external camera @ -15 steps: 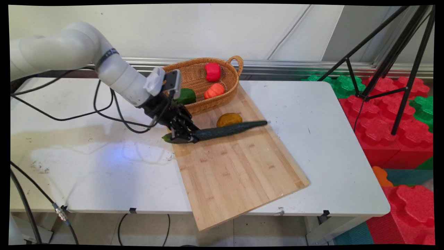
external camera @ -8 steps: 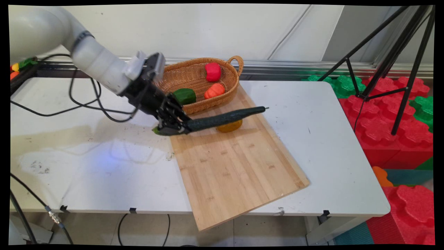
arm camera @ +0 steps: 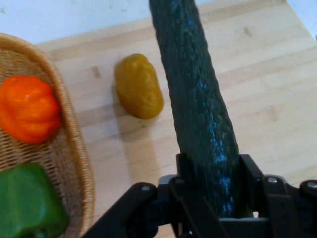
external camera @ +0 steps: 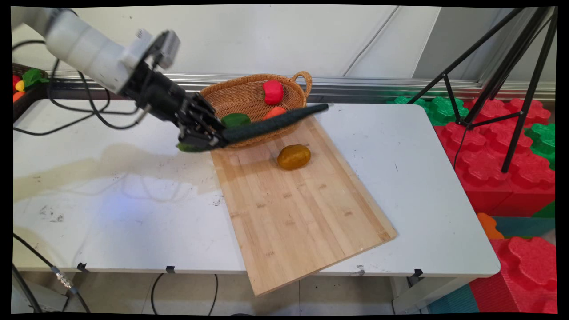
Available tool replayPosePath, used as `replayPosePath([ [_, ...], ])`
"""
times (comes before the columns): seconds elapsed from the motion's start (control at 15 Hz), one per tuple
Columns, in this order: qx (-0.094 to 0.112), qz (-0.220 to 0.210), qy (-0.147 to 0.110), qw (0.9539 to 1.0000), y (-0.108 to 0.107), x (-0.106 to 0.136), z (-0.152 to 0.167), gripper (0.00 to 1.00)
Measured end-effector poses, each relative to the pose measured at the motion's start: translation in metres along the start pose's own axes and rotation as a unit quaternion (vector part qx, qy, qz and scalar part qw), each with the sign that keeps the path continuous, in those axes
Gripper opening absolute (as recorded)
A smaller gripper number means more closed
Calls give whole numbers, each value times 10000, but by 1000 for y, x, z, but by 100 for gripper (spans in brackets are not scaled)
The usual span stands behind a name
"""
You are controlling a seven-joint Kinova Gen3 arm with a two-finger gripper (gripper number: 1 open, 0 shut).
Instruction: Place the picked object in the vegetable basket
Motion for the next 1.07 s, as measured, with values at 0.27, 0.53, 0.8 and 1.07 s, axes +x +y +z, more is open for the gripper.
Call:
replayPosePath([
  [0.27,187,-71,110,9997,-13,0,-28,0],
  [0.53,431,-143,198,9988,-32,1,-49,0],
  [0.8,802,-165,226,9964,-61,1,-61,0],
  [1.07,1021,-80,132,9947,-86,-2,-56,0],
])
